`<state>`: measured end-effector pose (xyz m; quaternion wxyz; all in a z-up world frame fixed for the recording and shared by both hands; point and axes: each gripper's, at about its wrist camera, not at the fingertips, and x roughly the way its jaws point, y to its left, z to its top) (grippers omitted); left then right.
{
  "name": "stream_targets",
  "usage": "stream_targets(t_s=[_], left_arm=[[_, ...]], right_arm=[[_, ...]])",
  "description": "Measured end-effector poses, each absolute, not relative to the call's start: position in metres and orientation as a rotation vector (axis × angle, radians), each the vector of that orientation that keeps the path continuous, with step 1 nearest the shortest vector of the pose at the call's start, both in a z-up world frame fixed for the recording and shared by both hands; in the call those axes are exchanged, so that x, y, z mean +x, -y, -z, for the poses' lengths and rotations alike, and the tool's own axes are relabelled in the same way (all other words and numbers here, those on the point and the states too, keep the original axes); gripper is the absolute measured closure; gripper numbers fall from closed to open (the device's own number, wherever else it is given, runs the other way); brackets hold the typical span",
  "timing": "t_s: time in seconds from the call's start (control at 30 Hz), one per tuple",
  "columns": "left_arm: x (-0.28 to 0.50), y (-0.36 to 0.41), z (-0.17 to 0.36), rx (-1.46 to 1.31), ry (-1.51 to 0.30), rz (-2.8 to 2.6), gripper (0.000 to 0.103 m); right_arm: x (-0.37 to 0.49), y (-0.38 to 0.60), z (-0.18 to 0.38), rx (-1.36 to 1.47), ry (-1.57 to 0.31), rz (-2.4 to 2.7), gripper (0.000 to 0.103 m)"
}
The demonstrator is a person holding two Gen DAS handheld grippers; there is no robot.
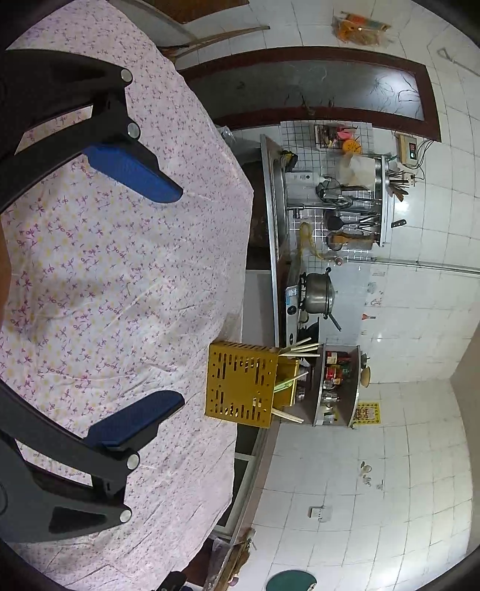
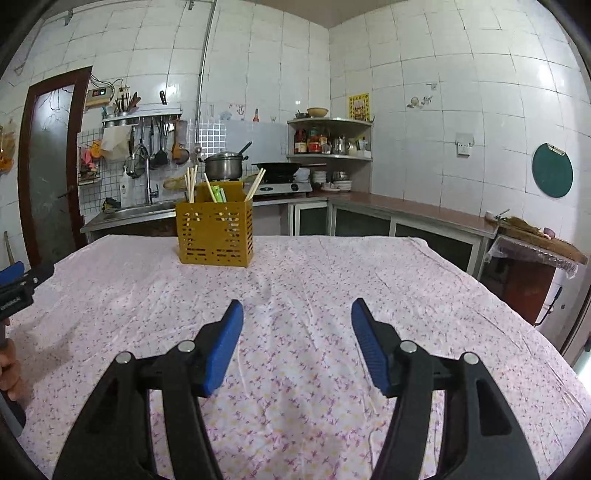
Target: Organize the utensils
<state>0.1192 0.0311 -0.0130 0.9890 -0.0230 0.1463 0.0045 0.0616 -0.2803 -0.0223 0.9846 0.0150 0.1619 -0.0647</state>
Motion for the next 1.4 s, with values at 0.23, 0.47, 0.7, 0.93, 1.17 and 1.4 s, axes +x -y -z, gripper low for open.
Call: stream_targets(t_s=[0.23, 0.47, 0.7, 0.93, 1.17, 1.4], left_arm=[[0.125, -0.033, 0.010, -0.032, -0.258, -0.016, 0.005], [0.122, -0.034, 0.011, -0.034, -0.236, -0.044, 0.005], [0.128, -0.034, 0.014, -0.038, -0.269, -0.039, 0.005], [0.127, -0.035, 0.015, -0.041, -0.272, -0.023, 0.005], [0.126, -0.033, 0.016, -0.044, -0.286, -0.006, 0.005], [0.129, -0.033, 0.017, -0.052, -0.303, -0.012, 0.005]], right_arm=[[0.075, 0.285, 0.023, 0.015, -0.290, 0.137, 0.039], [0.080, 0.294, 0.028, 0.062, -0.314, 0.142, 0.037], [0.077, 0.295, 0.029, 0.068, -0.300, 0.152, 0.037], [0.076, 0.294, 0.029, 0.059, -0.298, 0.161, 0.037], [0.076, 0.294, 0.029, 0.057, -0.299, 0.163, 0.036], [0.077, 0.294, 0.028, 0.051, -0.309, 0.162, 0.036]])
